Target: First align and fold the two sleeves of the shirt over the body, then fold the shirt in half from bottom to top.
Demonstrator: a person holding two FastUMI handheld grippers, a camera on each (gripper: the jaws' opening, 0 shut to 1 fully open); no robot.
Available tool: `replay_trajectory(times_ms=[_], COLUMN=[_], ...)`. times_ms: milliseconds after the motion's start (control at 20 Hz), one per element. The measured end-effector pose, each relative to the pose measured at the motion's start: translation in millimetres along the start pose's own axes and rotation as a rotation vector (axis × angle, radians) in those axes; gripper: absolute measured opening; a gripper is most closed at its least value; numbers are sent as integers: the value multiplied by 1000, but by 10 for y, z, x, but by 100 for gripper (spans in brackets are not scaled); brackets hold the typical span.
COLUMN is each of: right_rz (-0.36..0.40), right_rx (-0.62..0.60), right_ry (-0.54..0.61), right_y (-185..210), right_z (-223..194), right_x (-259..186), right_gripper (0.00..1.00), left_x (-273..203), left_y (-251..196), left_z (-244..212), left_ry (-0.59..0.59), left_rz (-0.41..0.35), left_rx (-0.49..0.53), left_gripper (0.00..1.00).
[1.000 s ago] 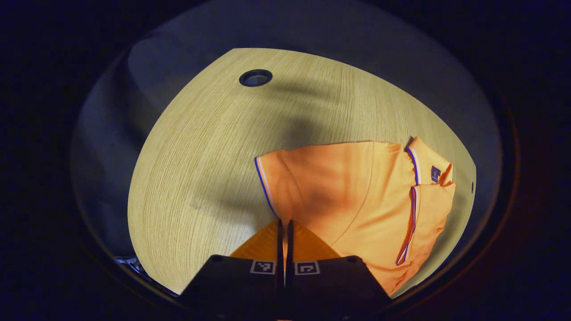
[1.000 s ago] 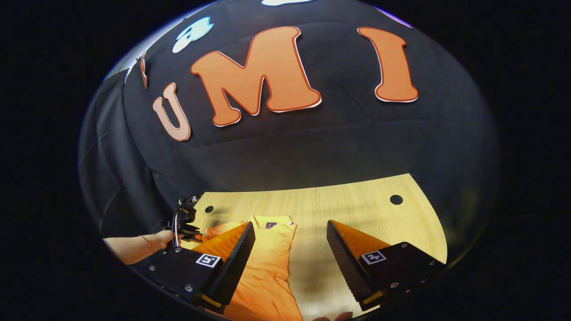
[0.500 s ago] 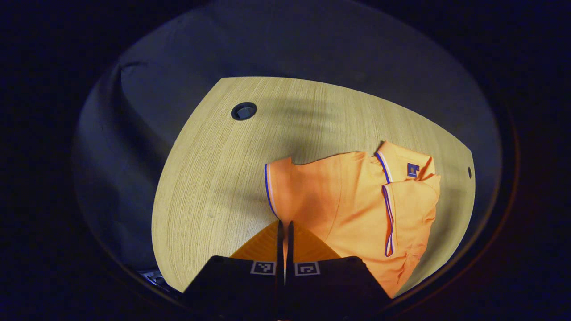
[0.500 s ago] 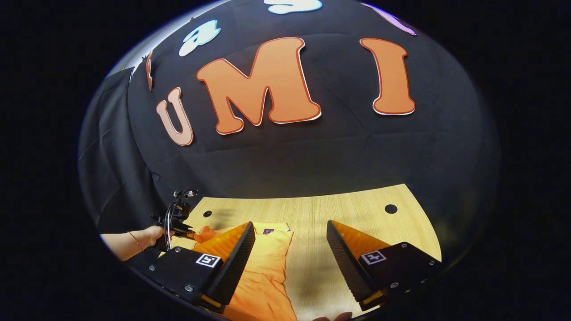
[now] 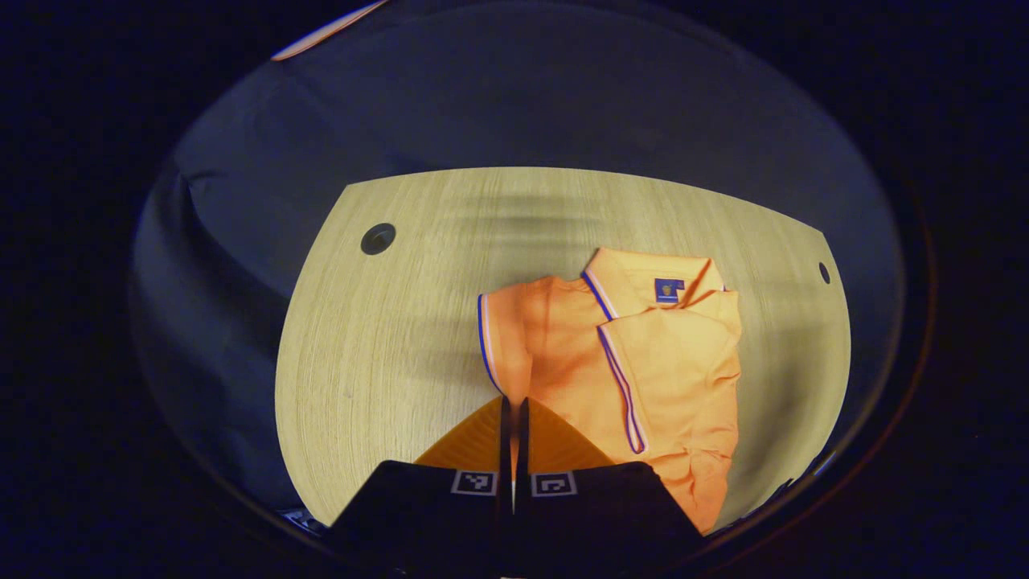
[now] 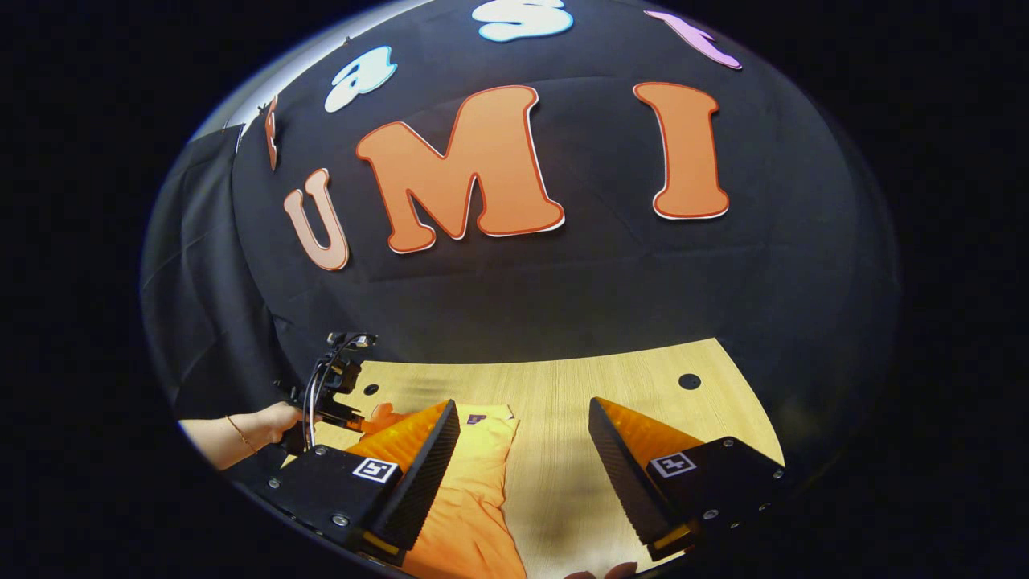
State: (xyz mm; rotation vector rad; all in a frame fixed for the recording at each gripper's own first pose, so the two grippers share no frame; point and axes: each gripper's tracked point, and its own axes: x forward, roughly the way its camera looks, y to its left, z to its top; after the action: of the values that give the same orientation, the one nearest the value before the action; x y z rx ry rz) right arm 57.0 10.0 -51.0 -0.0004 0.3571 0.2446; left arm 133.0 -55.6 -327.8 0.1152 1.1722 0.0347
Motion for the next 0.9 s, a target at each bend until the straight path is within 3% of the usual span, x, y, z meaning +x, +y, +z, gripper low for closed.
replay_trajectory(times_ms=[600, 750, 850, 900], right_rz=[-69, -75, -79, -79], right_rx=[26, 29, 27, 27], right_ry=[15, 29, 38, 41], right_y=[-359, -387, -400, -395], right_z=[-173, -221, -247, -251], right_x=[-266, -296, -283, -282], right_gripper=[98, 98, 98, 98], left_x=[108, 151, 183, 180], left_y=[-1398, -1765, -1968, -2059], left_z=[-78, -147, -193, -206], left_ry=[31, 51, 74, 84], left_rz=[-129, -215, -266, -286], left_rx=[111, 101, 97, 93], left_gripper=[1, 4, 13, 25])
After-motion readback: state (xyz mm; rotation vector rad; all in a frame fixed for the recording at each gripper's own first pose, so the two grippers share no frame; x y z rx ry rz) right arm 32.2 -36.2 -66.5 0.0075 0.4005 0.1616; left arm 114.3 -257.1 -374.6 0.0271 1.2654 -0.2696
